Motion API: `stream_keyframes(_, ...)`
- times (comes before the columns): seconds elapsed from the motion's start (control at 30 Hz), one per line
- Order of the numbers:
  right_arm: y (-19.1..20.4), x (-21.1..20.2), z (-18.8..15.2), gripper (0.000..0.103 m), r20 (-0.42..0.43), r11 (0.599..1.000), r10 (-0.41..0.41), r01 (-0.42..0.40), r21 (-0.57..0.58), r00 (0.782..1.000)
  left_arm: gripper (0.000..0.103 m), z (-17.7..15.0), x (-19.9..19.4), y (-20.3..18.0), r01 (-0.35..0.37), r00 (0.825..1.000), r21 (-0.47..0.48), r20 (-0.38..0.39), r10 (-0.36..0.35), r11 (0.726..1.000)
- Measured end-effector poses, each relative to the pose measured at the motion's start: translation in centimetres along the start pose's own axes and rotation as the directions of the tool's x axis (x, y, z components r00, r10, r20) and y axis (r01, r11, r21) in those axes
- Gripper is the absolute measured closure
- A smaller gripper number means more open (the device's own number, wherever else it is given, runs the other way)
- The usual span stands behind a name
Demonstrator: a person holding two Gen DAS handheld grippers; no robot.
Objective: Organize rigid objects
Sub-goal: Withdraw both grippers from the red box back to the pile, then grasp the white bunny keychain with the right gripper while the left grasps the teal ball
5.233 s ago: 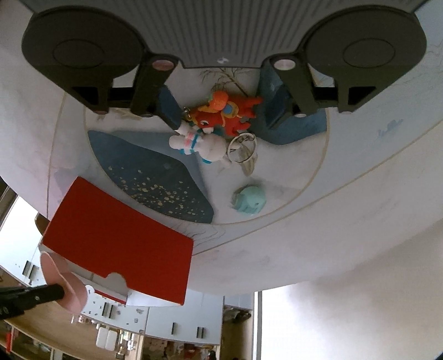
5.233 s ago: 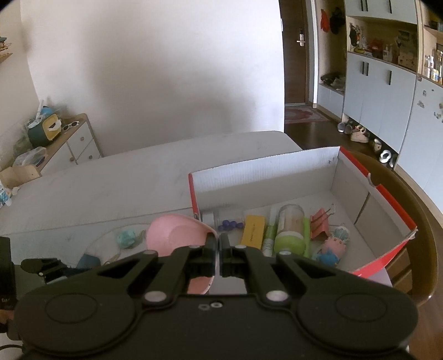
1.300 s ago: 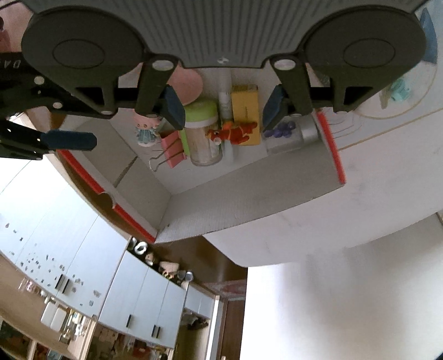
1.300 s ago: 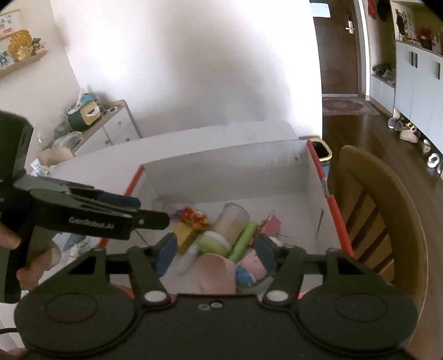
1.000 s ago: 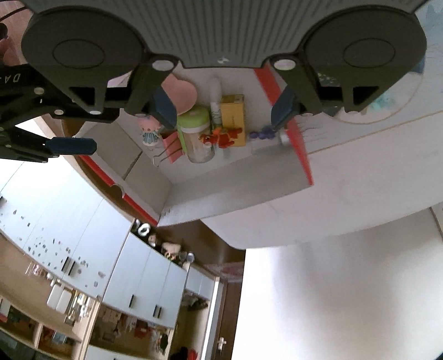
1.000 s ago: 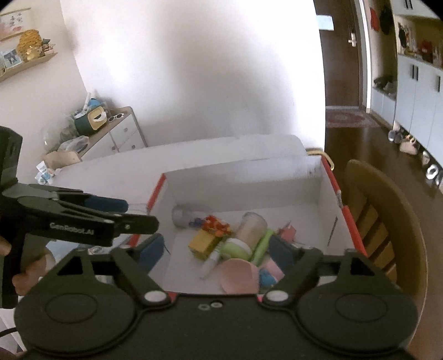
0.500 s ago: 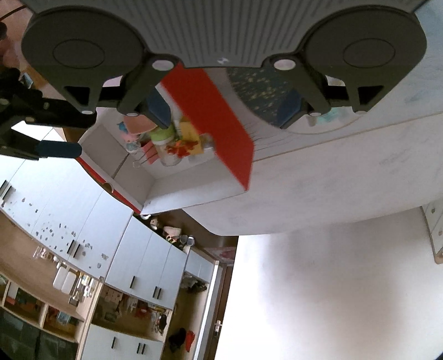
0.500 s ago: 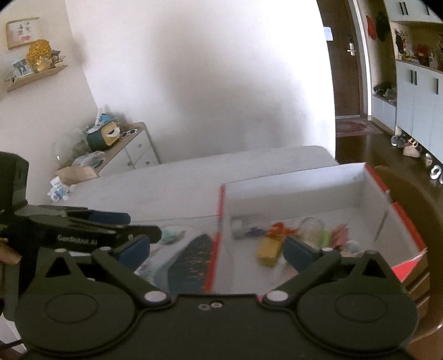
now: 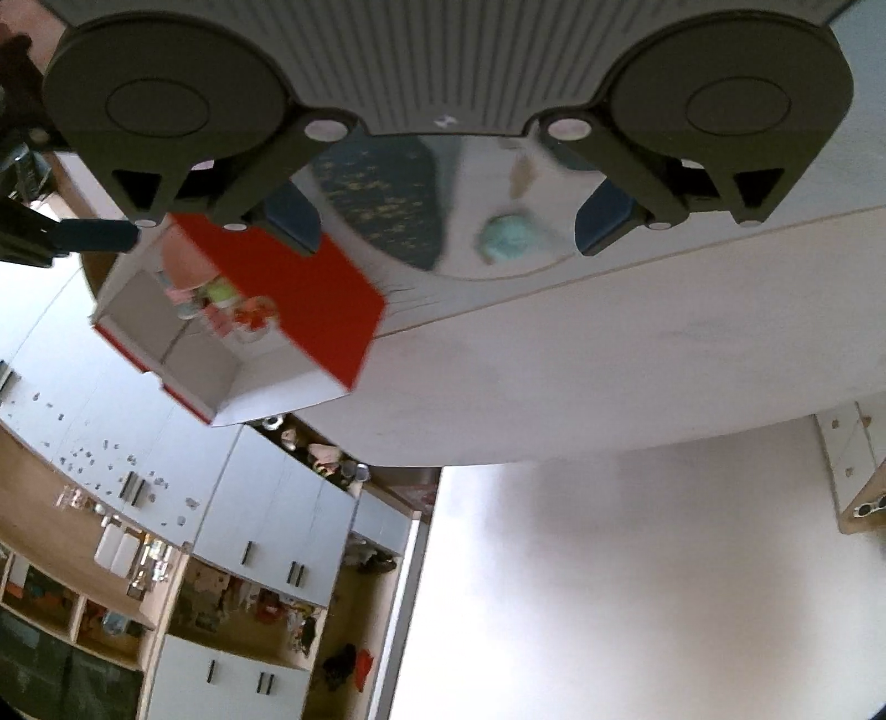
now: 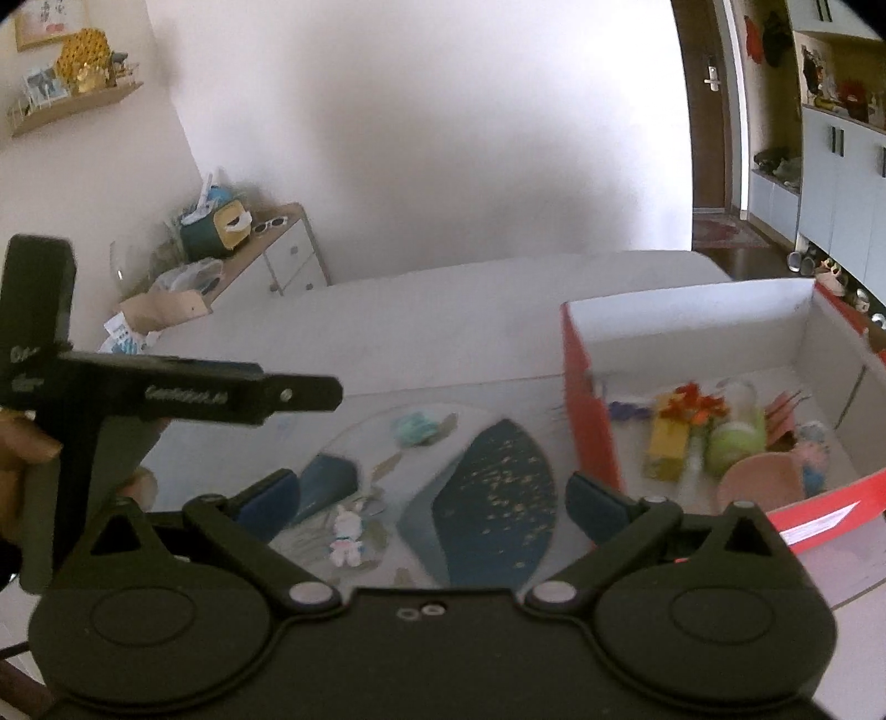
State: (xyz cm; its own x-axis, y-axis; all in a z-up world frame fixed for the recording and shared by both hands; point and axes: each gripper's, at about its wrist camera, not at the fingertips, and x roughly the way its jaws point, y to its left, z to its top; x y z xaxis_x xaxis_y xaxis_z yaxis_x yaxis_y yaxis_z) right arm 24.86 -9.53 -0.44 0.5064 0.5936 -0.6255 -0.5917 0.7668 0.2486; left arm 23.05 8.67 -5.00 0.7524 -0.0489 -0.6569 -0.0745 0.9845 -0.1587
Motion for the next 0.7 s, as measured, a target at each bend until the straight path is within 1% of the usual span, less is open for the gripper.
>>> stream_keyframes(0.2, 2.3, 2.5, -0.9, 0.001, -0.032, 1.0, -0.011, 0.01, -0.026, 0.999, 0.004, -0.3, 2.3, 3.3, 0.003, 1.0, -0.037, -0.018, -0.004, 0.999)
stream_keyframes(0.33, 3.5, 4.6, -1.7, 0.001, -0.065, 0.999, 0.002, -0.005, -0.049, 0.998, 0.004, -0.4, 4.5, 4.7, -0.003, 1.0, -0.042, -0.027, 0.002, 0.999)
stream_keyframes(0.4, 4.2, 5.7, -2.1, 0.001, -0.083, 0.998, 0.001, -0.007, -0.066, 0.997, 0.004, -0.6, 5.6, 4.9, 0.003, 0.999, -0.027, -0.034, -0.004, 1.0)
stream_keyframes(0.5, 5.0, 7.7, -2.8, 0.002, -0.118, 0.997, -0.008, -0.002, -0.082, 0.993, 0.004, -1.0, 7.5, 5.0, 0.034, 0.998, 0.008, -0.052, -0.034, 0.999)
stream_keyframes(0.6, 5.7, 9.4, -3.3, 0.004, -0.144, 0.994, -0.021, 0.006, -0.105, 0.989, 0.004, -1.6, 9.1, 4.9, 0.016, 0.997, 0.045, -0.072, -0.013, 0.999)
stream_keyframes(0.7, 6.3, 10.9, -3.7, 0.008, -0.168, 0.992, -0.029, 0.008, -0.127, 0.985, 0.004, -2.0, 10.4, 4.7, 0.026, 0.996, 0.079, -0.081, -0.02, 0.997)
